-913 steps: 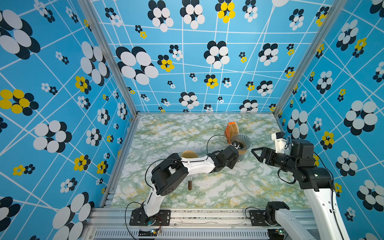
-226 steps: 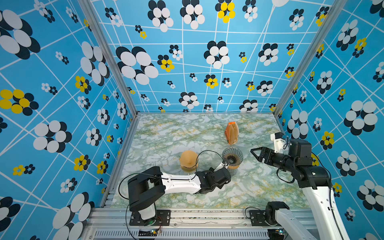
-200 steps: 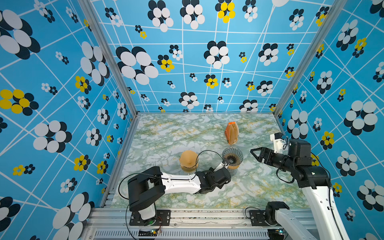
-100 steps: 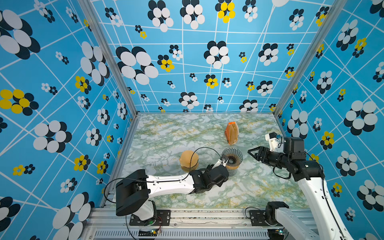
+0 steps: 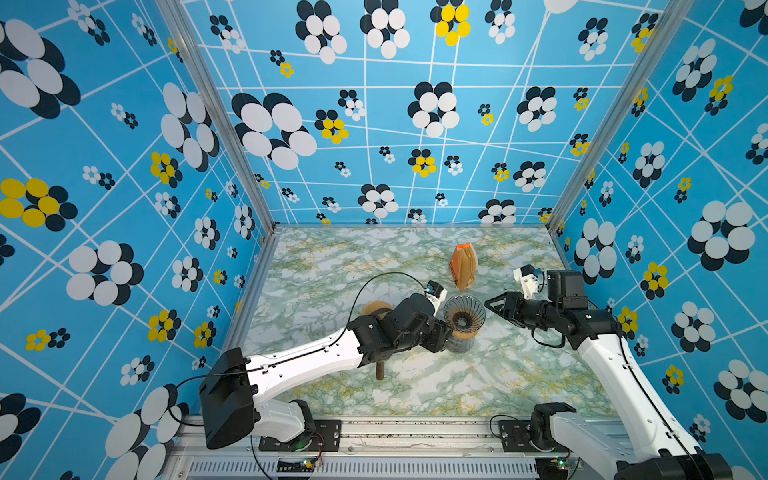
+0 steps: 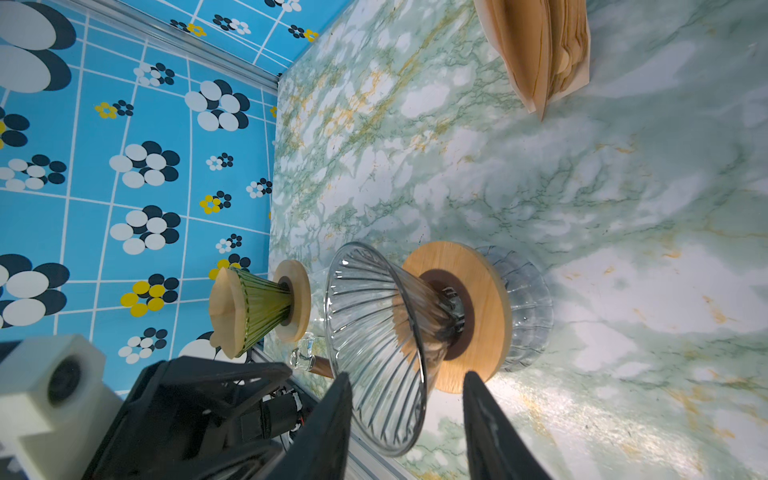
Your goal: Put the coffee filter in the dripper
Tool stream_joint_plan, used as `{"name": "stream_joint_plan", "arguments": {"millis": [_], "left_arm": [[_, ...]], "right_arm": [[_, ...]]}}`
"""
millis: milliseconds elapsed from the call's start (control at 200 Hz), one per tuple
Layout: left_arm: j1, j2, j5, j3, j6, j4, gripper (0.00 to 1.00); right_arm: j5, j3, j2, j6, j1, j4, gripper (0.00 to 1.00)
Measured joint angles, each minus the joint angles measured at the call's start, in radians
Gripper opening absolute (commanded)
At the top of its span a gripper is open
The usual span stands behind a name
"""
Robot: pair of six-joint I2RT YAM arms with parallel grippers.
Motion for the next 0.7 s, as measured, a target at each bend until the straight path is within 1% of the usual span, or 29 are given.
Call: {"name": "stream_joint_plan", "arguments": {"millis": [100,205,390,700], "left_arm": [[0.087,-0.011,0.079,-0.008,-0.081,0.007,0.51],[0.126,-0.009,0.141,-0.005,-0.140,0.006,0.51],[0.146,0.044,0.230,0.043,-0.203,0.007,0.52],[0.158,0.152,0.274,0.118,-0.222,-0.010,0.52]], "right_arm": [[-0.002,-0.010,0.006,0.003,0.004,0.022,0.40],[-0.002,-0.021,0.015,0.007,0.011,0.033,0.38],[-0.002,-0.032,0.037,0.011,0.023,0.058,0.34],[-0.002,-0.055,0.051,0.027,0.025,0.101,0.26]]}}
